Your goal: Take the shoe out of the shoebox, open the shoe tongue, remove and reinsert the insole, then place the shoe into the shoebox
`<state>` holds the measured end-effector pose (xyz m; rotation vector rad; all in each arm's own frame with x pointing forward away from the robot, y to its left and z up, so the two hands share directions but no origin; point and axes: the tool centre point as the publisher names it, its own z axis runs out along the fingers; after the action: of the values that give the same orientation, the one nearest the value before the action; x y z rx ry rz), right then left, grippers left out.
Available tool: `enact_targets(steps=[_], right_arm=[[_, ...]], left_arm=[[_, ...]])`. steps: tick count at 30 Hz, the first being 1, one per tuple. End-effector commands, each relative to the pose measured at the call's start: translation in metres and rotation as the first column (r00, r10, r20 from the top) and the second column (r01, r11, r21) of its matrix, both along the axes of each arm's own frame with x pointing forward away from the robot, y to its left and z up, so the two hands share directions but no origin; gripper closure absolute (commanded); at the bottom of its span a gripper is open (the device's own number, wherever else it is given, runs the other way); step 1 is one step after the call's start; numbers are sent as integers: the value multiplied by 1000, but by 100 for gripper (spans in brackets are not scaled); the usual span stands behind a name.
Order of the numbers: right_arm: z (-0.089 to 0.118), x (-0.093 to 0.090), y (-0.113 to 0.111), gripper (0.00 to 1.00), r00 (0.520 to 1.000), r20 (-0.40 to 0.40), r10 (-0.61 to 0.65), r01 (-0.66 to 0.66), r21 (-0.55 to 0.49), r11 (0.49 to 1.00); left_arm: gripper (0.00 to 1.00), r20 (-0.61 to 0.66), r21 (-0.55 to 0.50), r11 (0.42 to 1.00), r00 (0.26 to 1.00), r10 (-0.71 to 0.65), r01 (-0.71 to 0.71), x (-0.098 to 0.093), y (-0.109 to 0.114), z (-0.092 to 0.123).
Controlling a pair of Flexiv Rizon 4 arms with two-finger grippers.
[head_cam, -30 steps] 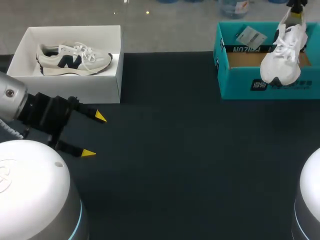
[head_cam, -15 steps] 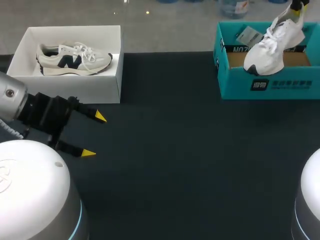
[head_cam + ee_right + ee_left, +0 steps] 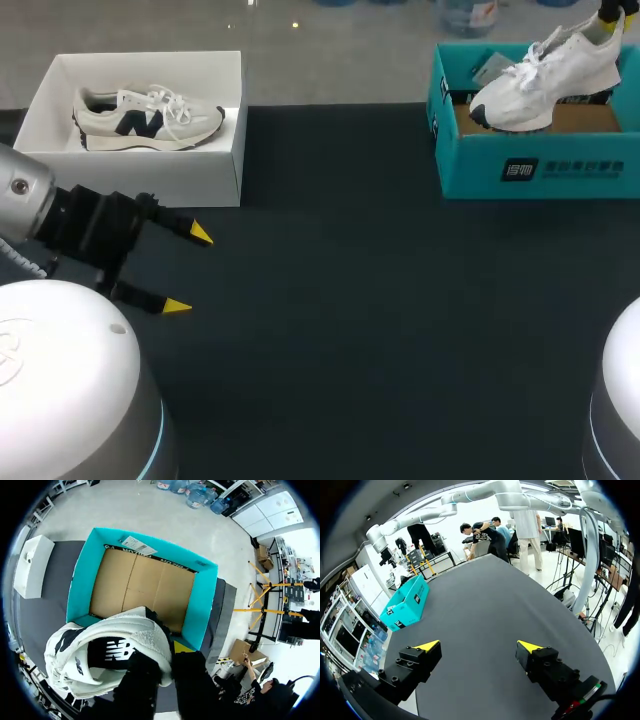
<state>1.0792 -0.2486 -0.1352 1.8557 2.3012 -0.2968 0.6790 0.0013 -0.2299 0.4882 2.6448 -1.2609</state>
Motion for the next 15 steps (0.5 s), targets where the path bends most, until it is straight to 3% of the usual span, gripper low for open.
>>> enact_targets(steps=[1, 4, 11, 15], right_arm=[[-3, 5, -4, 100, 972, -23, -233, 233, -8, 972], [-5, 2, -12, 100, 945, -20, -327, 326, -17, 945], [-8, -18, -37, 100, 818, 47, -573, 575, -31, 818], [-8, -19, -37, 100, 815, 60, -576, 579, -45, 814]], left_arm=[[0, -2, 3, 1000, 1000, -1, 1, 0, 0, 0], [0, -2, 3, 1000, 1000, -1, 1, 0, 0, 0], [0, -2, 3, 1000, 1000, -1, 1, 0, 0, 0], [0, -2, 3, 1000, 1000, -1, 1, 0, 0, 0]])
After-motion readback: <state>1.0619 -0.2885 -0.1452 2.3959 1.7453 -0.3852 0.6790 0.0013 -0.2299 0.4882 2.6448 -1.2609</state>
